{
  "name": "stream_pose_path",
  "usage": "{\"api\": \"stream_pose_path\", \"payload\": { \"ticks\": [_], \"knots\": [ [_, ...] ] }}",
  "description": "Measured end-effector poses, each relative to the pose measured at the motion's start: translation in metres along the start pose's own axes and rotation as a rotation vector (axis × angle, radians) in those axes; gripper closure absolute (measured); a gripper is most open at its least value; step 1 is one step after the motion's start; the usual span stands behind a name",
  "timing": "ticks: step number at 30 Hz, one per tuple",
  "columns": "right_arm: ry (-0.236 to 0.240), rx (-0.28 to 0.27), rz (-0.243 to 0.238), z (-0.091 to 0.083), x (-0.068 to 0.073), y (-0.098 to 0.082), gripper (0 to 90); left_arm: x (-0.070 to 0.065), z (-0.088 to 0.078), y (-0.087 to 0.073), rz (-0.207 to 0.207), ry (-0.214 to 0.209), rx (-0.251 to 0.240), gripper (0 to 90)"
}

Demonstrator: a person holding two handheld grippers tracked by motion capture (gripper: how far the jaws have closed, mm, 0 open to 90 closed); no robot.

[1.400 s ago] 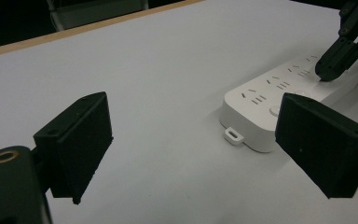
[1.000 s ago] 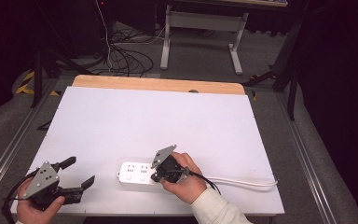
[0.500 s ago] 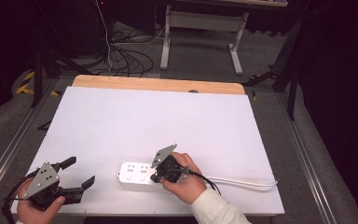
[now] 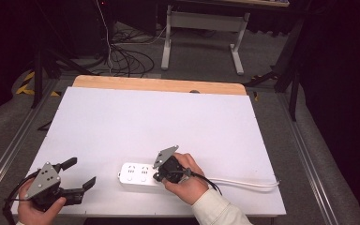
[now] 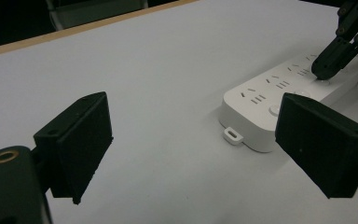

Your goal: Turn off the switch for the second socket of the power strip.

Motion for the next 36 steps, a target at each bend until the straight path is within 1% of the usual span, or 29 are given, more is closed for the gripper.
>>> {"api": "stream_pose_path", "payload": {
  "ticks": [4,5,8,10,12,14,16,18,22,28,32,36],
  "knots": [
    [-0.015,0.009,-0.013,0.000,0.002,0.001,90.0,0.000,0.000,0.000,-0.003,-0.001,0.002,11.4],
    [-0.011,0.008,-0.007,0.000,0.002,0.001,90.0,0.000,0.000,0.000,-0.003,-0.001,0.002,11.4],
    [0.004,-0.003,-0.018,0.003,0.002,0.000,90.0,0.000,0.000,0.000,-0.001,0.000,0.003,11.4],
    [-0.002,0.003,-0.011,0.003,0.002,0.001,90.0,0.000,0.000,0.000,-0.004,0.000,0.002,11.4],
    [-0.016,-0.005,-0.020,0.004,0.003,0.002,90.0,0.000,0.000,0.000,0.001,0.001,0.002,11.4],
    [-0.017,-0.012,-0.012,0.003,0.002,0.002,90.0,0.000,0.000,0.000,-0.003,-0.001,0.004,11.4],
    [-0.043,-0.024,-0.020,-0.001,0.003,0.002,90.0,0.001,0.001,-0.001,-0.012,-0.003,0.003,11.4],
    [-0.028,-0.050,-0.019,-0.001,0.003,0.002,90.0,0.002,0.000,0.000,-0.005,0.000,0.004,11.4],
    [-0.043,-0.093,-0.031,-0.011,0.003,0.005,90.0,0.002,0.000,0.000,-0.002,-0.001,0.003,11.4],
    [-0.072,-0.136,-0.015,-0.029,0.001,0.007,90.0,0.001,0.001,0.000,-0.003,-0.003,0.004,11.4],
    [-0.093,-0.175,-0.006,-0.041,0.000,0.006,90.0,0.001,0.002,0.000,-0.001,-0.003,0.007,11.4],
    [-0.116,-0.197,0.008,-0.047,-0.005,0.004,90.0,0.001,0.002,0.000,-0.006,-0.003,0.005,11.4]
  ]
}}
Point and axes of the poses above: each handheld gripper's, and its own axes: z roughly forward along the jaws, y roughly out of its top, x roughly to its left, the point moved 1 cm from there along z, roughly forward along the jaws, and after that the axes turned 12 degrees about -z, right-handed, at the moved point
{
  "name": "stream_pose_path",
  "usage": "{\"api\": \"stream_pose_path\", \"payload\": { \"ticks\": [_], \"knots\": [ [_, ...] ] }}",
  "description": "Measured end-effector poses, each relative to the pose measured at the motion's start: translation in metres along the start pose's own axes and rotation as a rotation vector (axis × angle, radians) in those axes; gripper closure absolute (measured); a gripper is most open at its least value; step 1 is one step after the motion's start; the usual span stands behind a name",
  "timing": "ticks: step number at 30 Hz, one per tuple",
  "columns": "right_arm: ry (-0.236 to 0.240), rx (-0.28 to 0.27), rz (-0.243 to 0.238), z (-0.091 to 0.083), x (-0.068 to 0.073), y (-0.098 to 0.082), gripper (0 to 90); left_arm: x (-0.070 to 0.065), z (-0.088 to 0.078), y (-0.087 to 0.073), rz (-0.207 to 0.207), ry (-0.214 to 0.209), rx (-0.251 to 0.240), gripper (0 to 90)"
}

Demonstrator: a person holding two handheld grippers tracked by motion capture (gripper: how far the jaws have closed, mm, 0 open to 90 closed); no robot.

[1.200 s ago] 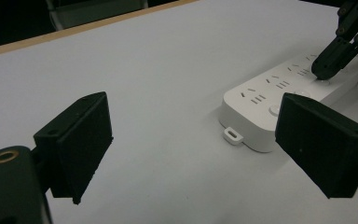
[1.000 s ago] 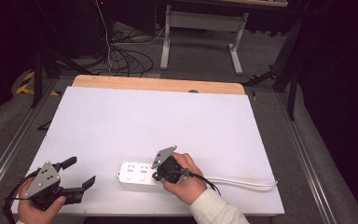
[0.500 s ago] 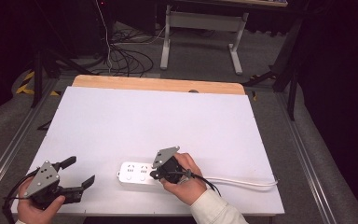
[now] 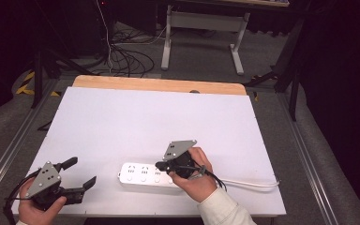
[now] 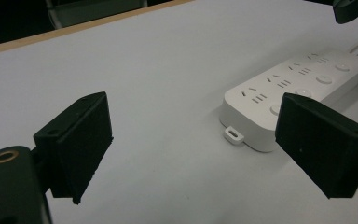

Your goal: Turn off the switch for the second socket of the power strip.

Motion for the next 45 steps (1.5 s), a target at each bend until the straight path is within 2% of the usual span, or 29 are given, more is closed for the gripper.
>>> {"api": "stream_pose_path", "payload": {
  "ticks": [3,11,17,22,25,35,40,45],
  "knots": [
    [-0.010,-0.015,0.009,-0.004,-0.002,0.000,90.0,0.000,0.000,0.000,0.007,0.002,0.002,11.3],
    [-0.026,-0.039,-0.004,-0.009,-0.001,0.001,90.0,0.000,0.000,0.000,0.009,0.002,0.003,11.3],
    [-0.034,-0.047,-0.004,-0.013,-0.001,0.001,86.4,0.000,0.000,0.000,0.007,0.002,0.001,11.3],
    [-0.056,-0.065,0.014,-0.022,-0.004,-0.001,71.9,0.000,0.000,0.000,0.008,0.000,0.003,11.3],
    [-0.085,-0.081,0.020,-0.029,-0.006,-0.003,62.7,-0.001,0.000,0.001,0.006,-0.001,0.000,11.2],
    [-0.193,-0.138,0.082,-0.058,-0.015,-0.022,33.1,-0.002,-0.001,0.001,0.015,-0.005,0.006,10.6],
    [-0.239,-0.176,0.136,-0.077,-0.022,-0.040,22.5,-0.002,-0.001,0.001,0.023,-0.007,0.003,9.3],
    [-0.270,-0.197,0.184,-0.093,-0.025,-0.058,18.1,-0.003,0.000,0.002,0.035,-0.012,0.005,7.5]
  ]
}}
Point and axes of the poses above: each handheld gripper's, and its own axes: z roughly forward along the jaws, y roughly out of its top, x roughly to its left, the point moved 1 cm from there along z, roughly forward along the jaws, and after that the axes turned 12 degrees about -z, right-handed, at the moved point
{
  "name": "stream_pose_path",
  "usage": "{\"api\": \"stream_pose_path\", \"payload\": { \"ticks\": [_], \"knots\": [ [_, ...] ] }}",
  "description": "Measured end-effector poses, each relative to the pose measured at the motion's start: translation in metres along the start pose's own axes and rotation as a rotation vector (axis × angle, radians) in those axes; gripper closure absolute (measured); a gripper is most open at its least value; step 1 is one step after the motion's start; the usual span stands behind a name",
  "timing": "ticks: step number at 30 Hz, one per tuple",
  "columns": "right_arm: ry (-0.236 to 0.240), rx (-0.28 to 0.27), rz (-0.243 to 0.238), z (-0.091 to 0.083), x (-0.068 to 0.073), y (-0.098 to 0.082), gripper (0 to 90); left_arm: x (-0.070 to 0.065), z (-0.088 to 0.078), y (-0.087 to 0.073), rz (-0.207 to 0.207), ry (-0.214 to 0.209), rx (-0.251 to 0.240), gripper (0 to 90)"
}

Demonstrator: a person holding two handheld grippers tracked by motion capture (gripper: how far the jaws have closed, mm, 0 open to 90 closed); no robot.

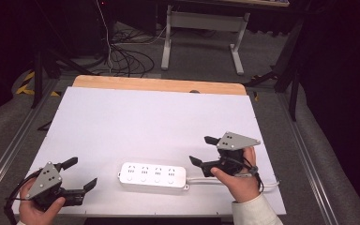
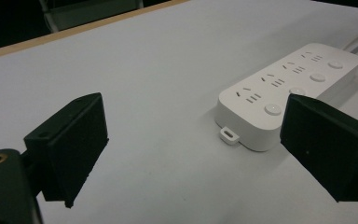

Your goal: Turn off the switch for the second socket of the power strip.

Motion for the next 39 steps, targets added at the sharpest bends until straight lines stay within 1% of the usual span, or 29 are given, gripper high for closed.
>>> {"api": "stream_pose_path", "payload": {
  "ticks": [3,7,9,14,16,18,20,24,28,33,34,37,39],
  "knots": [
    [-0.015,-0.005,0.011,-0.008,-0.005,-0.008,15.8,-0.001,0.000,0.000,0.000,0.004,-0.001,7.0],
    [-0.016,0.009,0.019,-0.016,-0.008,-0.020,15.3,0.000,0.000,0.000,-0.003,0.010,-0.009,6.3],
    [-0.015,0.013,0.025,-0.018,-0.008,-0.027,15.3,-0.001,0.000,0.000,-0.018,0.009,-0.014,6.3],
    [-0.025,0.024,0.062,-0.025,-0.011,-0.043,14.8,-0.002,-0.001,0.001,-0.023,0.011,-0.019,6.2],
    [-0.025,0.021,0.079,-0.028,-0.013,-0.050,13.5,-0.002,-0.001,0.001,-0.010,0.017,-0.017,6.2],
    [-0.024,0.020,0.090,-0.029,-0.013,-0.056,12.3,-0.002,-0.001,0.001,-0.013,0.015,-0.014,6.2],
    [-0.020,0.018,0.103,-0.031,-0.014,-0.063,11.3,-0.003,-0.002,0.002,-0.002,0.013,-0.007,6.3],
    [-0.016,0.011,0.114,-0.032,-0.014,-0.075,10.1,-0.005,-0.003,0.003,0.010,0.013,0.005,7.2],
    [-0.013,0.013,0.137,-0.031,-0.013,-0.089,10.2,-0.006,-0.004,0.004,0.019,0.013,0.012,7.3],
    [-0.016,0.033,0.143,-0.032,-0.010,-0.104,12.4,-0.003,-0.003,0.001,0.007,0.013,0.006,7.3],
    [-0.013,0.040,0.140,-0.032,-0.009,-0.107,12.4,-0.003,-0.004,0.000,-0.002,0.013,0.008,7.3],
    [-0.015,0.068,0.132,-0.031,-0.007,-0.114,12.1,-0.001,-0.007,-0.003,-0.005,0.015,0.010,7.3],
    [-0.016,0.073,0.131,-0.031,-0.006,-0.119,11.9,0.000,-0.009,-0.004,-0.009,0.014,0.007,7.3]
  ]
}}
Point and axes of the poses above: each handheld gripper's, and its own axes: z roughly forward along the jaws, y roughly out of its top, x roughly to its left, the point moved 1 cm from there along z, roughly forward along the jaws, and after that the axes turned 12 degrees about -z, right-handed, at the moved point
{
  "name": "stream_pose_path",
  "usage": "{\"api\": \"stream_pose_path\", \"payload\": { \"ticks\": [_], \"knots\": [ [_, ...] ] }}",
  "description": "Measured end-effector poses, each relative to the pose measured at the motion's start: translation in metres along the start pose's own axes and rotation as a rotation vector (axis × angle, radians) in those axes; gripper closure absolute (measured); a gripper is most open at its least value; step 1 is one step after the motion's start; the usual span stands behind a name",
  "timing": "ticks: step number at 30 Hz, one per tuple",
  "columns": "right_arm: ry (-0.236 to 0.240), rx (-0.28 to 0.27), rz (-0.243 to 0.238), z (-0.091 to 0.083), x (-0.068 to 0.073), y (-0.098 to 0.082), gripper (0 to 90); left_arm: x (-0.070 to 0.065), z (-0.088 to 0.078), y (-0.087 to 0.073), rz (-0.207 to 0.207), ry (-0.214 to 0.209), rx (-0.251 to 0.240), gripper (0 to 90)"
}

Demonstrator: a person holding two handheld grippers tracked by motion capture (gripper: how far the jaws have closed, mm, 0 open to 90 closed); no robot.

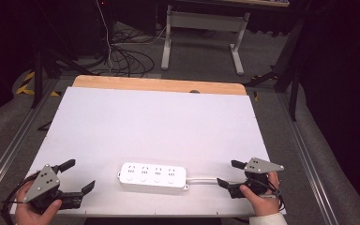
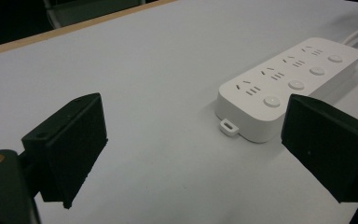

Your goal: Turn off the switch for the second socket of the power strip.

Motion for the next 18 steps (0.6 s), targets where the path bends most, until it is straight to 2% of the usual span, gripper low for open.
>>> {"api": "stream_pose_path", "payload": {
  "ticks": [8,10,18],
  "knots": [
    [-0.029,-0.001,0.005,0.000,0.005,-0.020,11.7,0.001,0.001,-0.004,0.000,-0.006,0.010,7.3],
    [-0.035,0.007,0.003,0.001,0.005,-0.023,11.7,0.001,0.002,-0.005,-0.013,-0.007,0.009,7.6],
    [-0.060,-0.006,-0.030,0.002,0.006,-0.020,11.8,0.003,0.005,-0.006,0.005,0.003,0.014,8.6]
  ]
}}
Point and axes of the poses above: each handheld gripper's, and its own axes: z roughly forward along the jaws, y roughly out of its top, x roughly to its left, the point moved 1 cm from there along z, roughly forward along the jaws, and after that the axes turned 12 degrees about -z, right-handed, at the moved point
